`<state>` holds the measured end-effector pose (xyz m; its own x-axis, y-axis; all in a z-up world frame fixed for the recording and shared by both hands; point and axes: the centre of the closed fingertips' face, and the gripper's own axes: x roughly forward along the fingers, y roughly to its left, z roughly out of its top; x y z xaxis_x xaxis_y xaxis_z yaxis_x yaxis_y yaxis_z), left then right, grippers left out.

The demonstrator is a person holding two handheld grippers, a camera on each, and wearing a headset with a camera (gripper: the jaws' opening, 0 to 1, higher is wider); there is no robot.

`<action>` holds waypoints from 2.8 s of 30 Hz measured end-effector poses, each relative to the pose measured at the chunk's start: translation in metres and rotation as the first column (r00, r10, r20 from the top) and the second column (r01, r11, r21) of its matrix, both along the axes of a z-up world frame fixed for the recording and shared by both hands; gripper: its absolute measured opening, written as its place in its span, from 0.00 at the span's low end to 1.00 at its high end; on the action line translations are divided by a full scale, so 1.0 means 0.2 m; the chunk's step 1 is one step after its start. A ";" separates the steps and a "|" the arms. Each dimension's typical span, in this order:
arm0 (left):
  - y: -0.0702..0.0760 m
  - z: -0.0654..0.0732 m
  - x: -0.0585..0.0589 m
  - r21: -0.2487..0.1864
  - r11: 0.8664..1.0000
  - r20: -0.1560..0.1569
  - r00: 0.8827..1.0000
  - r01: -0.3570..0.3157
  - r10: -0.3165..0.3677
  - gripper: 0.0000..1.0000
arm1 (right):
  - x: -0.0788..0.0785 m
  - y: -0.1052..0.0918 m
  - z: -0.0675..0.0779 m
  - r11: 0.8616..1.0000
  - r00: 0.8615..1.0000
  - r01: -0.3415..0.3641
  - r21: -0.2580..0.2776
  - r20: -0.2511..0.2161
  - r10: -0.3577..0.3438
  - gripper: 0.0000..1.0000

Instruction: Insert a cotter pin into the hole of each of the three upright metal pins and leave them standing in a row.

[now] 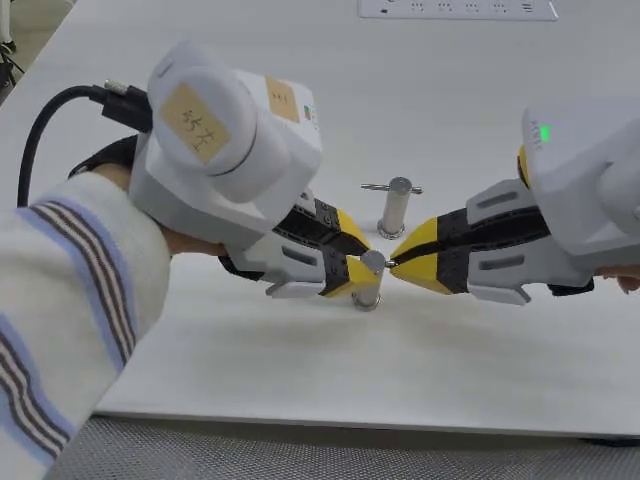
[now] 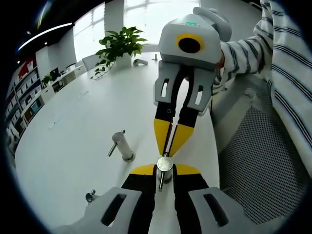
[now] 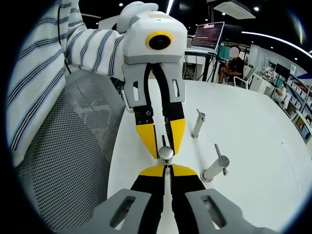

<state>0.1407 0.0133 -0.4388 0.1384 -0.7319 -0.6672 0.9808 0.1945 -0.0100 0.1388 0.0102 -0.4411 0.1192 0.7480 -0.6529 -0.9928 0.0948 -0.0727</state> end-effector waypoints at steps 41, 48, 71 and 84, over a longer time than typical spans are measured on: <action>0.16 0.05 -0.12 -0.210 0.946 -0.106 0.968 -0.245 0.228 0.93 | -0.01 0.08 -0.08 0.957 0.972 0.164 0.239 -0.205 -0.115 0.21; 0.19 0.01 -0.11 -0.200 0.937 -0.124 0.956 -0.288 0.267 0.99 | -0.01 0.11 -0.12 0.962 0.975 0.139 0.233 -0.200 -0.093 0.19; 0.20 -0.02 -0.14 -0.161 0.945 -0.125 0.956 -0.284 0.266 0.99 | 0.01 0.12 -0.15 0.975 0.986 0.093 0.204 -0.154 -0.062 0.09; 0.21 -0.03 -0.14 -0.149 0.941 -0.133 0.949 -0.304 0.286 0.99 | -0.02 0.04 -0.12 0.982 0.992 0.072 0.172 -0.114 -0.053 0.08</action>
